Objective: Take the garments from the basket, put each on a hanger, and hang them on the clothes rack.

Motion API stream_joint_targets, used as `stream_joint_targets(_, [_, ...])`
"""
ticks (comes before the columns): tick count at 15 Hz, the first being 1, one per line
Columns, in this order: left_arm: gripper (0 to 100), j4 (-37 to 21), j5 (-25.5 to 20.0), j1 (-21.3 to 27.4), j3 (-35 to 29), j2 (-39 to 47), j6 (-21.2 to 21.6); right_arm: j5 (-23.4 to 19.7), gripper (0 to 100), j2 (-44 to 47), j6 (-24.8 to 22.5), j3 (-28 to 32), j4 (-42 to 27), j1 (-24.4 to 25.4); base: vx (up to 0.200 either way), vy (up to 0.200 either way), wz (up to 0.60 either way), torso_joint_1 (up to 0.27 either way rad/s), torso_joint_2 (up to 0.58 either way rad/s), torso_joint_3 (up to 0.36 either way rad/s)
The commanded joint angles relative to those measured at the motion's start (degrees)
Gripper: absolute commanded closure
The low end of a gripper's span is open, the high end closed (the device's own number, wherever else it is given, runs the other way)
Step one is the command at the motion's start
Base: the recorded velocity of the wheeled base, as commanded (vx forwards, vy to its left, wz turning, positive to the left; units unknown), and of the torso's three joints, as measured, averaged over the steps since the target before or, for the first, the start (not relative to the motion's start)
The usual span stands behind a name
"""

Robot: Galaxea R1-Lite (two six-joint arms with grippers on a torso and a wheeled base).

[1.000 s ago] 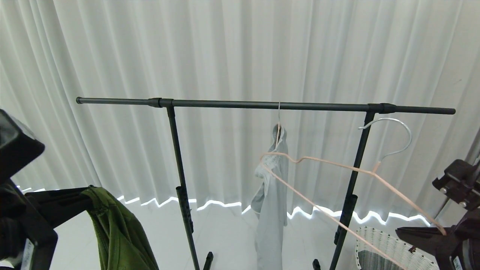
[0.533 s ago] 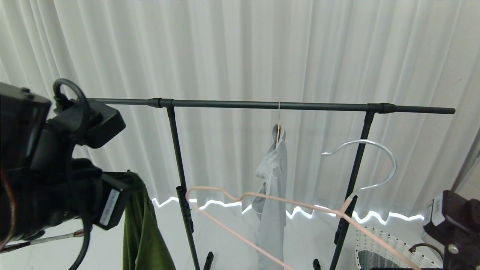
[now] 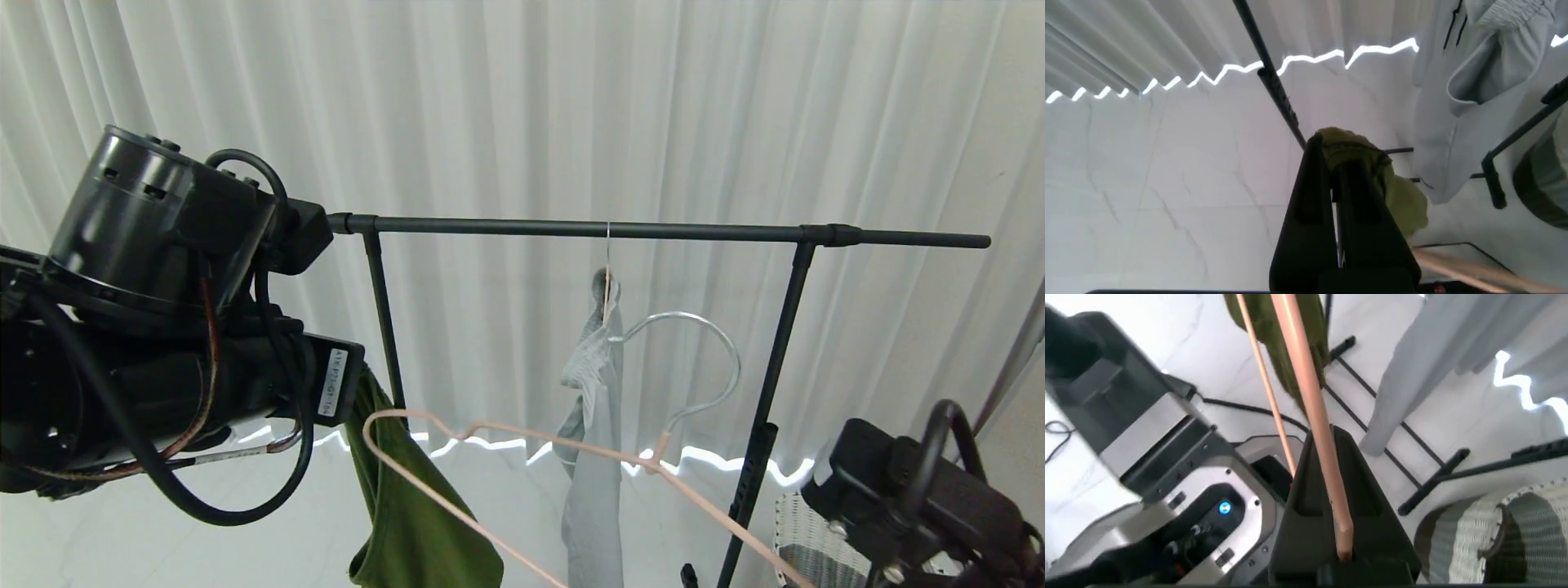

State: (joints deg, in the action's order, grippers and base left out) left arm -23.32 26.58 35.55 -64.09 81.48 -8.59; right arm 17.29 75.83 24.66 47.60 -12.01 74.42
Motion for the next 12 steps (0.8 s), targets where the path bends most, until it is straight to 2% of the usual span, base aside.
stream_joint_targets(1, [100, -0.1, 0.0, 0.2, -0.1, 0.3, -0.4, -0.1, 100, 3.3, 0.0, 0.4, 1.7, -2.9, 0.0, 0.0, 0.0, 0.0, 0.0, 0.0])
stream_joint_targets(5, [100, 0.0, 0.1, 0.2, -1.2, 1.9, -3.6, -0.6, 100, 5.3, 2.2, 3.4, 3.7, -2.4, 0.0, 0.0, 0.0, 0.0, 0.0, 0.0])
stream_joint_targets(12, [100, -0.1, 0.4, -0.6, -2.1, 2.5, -3.6, -0.6, 100, 5.2, 2.3, 3.2, 3.7, 1.1, 0.0, 0.0, 0.0, 0.0, 0.0, 0.0])
